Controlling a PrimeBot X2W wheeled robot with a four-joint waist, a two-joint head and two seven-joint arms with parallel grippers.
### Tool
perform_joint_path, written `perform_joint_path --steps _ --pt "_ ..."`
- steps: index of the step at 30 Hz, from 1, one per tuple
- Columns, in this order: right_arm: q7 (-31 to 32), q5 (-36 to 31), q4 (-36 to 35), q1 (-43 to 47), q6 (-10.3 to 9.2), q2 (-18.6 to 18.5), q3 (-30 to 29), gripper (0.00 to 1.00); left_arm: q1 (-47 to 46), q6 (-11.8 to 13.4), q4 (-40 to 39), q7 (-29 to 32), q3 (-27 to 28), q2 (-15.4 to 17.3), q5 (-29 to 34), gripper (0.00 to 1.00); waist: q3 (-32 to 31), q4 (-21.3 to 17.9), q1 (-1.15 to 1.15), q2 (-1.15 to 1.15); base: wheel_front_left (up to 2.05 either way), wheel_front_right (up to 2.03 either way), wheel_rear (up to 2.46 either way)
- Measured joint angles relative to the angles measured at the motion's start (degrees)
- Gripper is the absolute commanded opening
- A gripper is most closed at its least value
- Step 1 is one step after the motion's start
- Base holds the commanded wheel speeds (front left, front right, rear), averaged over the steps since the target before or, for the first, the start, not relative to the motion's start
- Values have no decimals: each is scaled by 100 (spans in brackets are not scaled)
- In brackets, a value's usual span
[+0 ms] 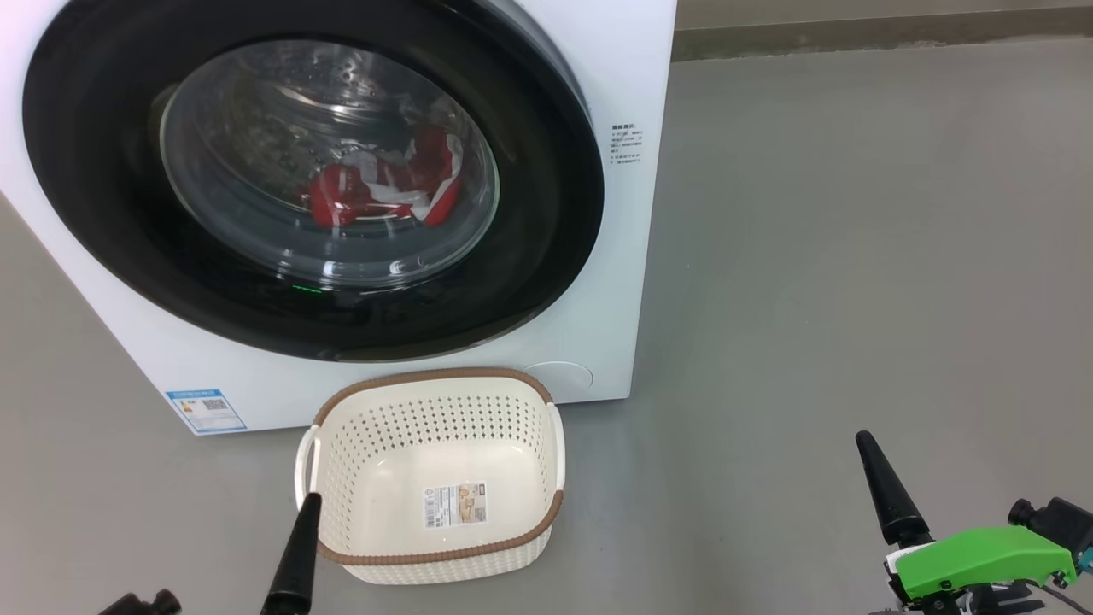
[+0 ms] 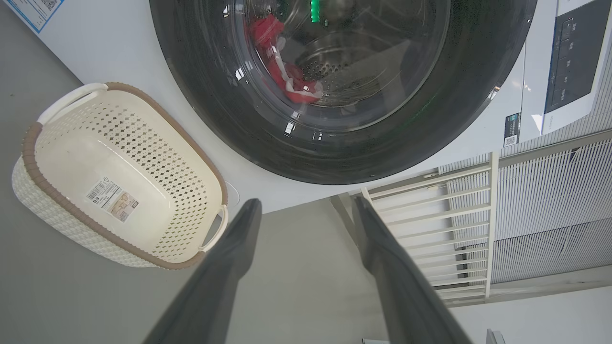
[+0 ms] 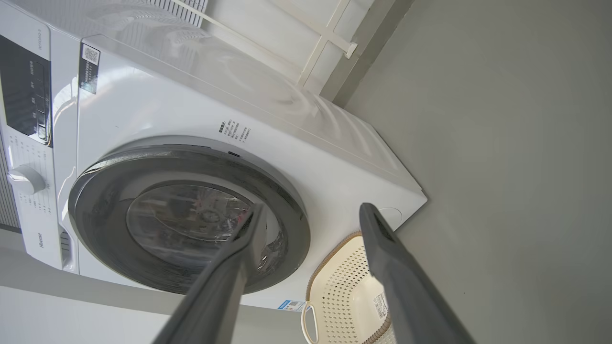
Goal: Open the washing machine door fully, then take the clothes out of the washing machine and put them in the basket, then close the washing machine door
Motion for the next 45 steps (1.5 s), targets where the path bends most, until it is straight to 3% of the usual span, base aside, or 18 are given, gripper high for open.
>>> perform_joint_path --steps 10,45 --pt "-177 -703 -71 -38 0 11 35 100 -39 0 -107 -158 -68 7 984 100 -9 -5 0 0 0 0 0" --pt "-708 -2911 -221 -230 1 4 229 100 -253 44 -79 -716 -156 32 2992 100 -35 -35 0 0 0 0 0"
